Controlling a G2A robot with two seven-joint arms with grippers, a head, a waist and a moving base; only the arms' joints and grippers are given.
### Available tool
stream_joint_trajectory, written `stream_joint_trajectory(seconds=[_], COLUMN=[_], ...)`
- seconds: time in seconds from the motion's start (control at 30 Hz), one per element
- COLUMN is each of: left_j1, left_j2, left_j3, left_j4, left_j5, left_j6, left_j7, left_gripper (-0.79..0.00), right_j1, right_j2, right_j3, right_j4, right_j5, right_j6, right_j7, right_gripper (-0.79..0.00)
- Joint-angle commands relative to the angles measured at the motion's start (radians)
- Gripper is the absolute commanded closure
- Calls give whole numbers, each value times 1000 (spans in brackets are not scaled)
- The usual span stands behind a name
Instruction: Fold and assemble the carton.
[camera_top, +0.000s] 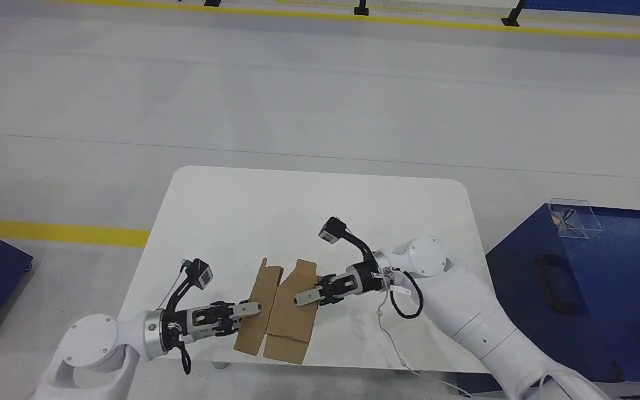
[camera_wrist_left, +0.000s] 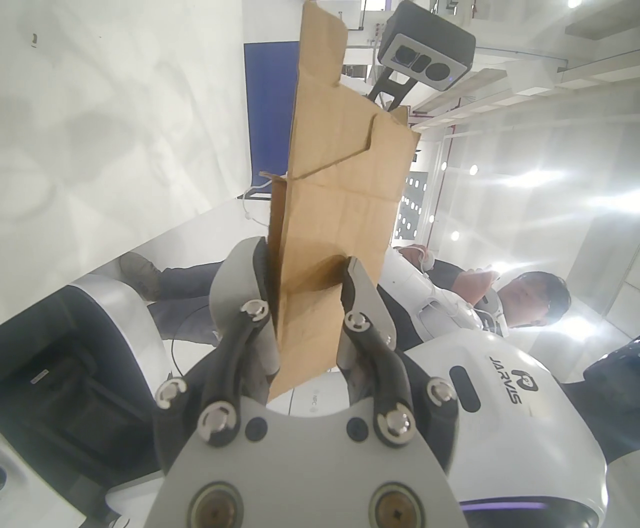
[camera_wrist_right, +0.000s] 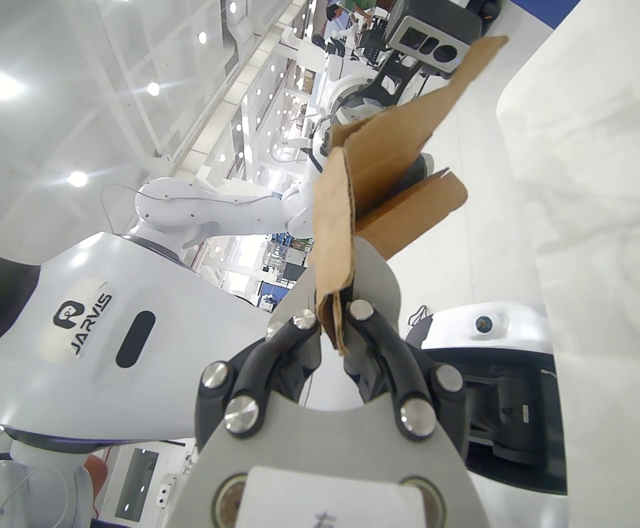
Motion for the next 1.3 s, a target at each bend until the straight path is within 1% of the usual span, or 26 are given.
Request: stream_joint_trajectory(seconds=[0.0, 0.03, 0.1, 0.13, 0.23, 0.27, 0.3, 0.4, 0.5, 0.67, 0.7, 0.77, 0.83, 0.9, 0.97, 1.0, 1.03, 1.17, 1.2, 1.23, 1.27], left_j1=[-6, -9, -13, -15, -22, -25, -28, -38, -46, -56, -58, -61, -66, -71, -74, -73, -74, -84, -85, -85, -84], left_j2=[3, 4, 7, 8, 12, 14, 15, 19, 22, 28, 28, 30, 32, 34, 36, 37, 38, 41, 42, 43, 44], left_j3=[-4, -7, -16, -18, -25, -27, -29, -33, -34, -19, -14, -1, 10, 20, 27, 33, 40, 53, 52, 52, 51], left_j4=[8, 11, 16, 17, 19, 20, 21, 27, 31, 30, 30, 28, 30, 28, 24, 22, 21, 27, 28, 27, 28], left_j5=[-9, -18, -33, -39, -57, -59, -63, -72, -78, -82, -87, -94, -104, -114, -113, -112, -111, -133, -138, -153, -177], left_j6=[1, 4, 5, 6, 8, 9, 9, 13, 13, 5, 3, 2, 11, 17, 15, 16, 21, 34, 33, 29, 26], left_j7=[-1, -3, -2, -2, -2, -1, 1, 3, 5, -6, -10, -27, -53, -68, -68, -71, -77, -93, -94, -96, -107], left_gripper=[-434, -474, -600, -643, -714, -770, -785, -785, -785, -785, -773, -690, -594, -462, -385, -360, -277, -80, -43, -31, 0], right_j1=[-3, -6, -10, -10, -16, -16, -16, -17, -24, -29, -29, -31, -30, -32, -33, -32, -31, -28, -28, -28, -27], right_j2=[4, 5, 7, 8, 9, 8, 8, 7, 5, -2, -3, -7, -10, -15, -20, -22, -24, -31, -33, -34, -35], right_j3=[10, 14, 22, 24, 27, 28, 30, 35, 44, 55, 56, 59, 59, 59, 61, 61, 61, 59, 60, 60, 62], right_j4=[5, 8, 12, 12, 14, 15, 15, 13, 9, 5, 5, 5, 6, 8, 15, 16, 17, 20, 22, 29, 45], right_j5=[12, 24, 47, 49, 74, 82, 87, 106, 159, 199, 200, 206, 202, 213, 219, 219, 213, 187, 184, 178, 168], right_j6=[1, 5, 15, 19, 32, 35, 37, 46, 68, 103, 106, 115, 123, 137, 145, 147, 150, 157, 158, 159, 159], right_j7=[1, 5, 15, 19, 32, 35, 37, 46, 69, 103, 107, 115, 123, 137, 145, 148, 151, 157, 158, 159, 159], right_gripper=[0, 0, 0, 0, 0, 0, 0, 0, 0, 0, 0, 0, 0, 0, 0, 0, 0, 0, 0, 0, 0])
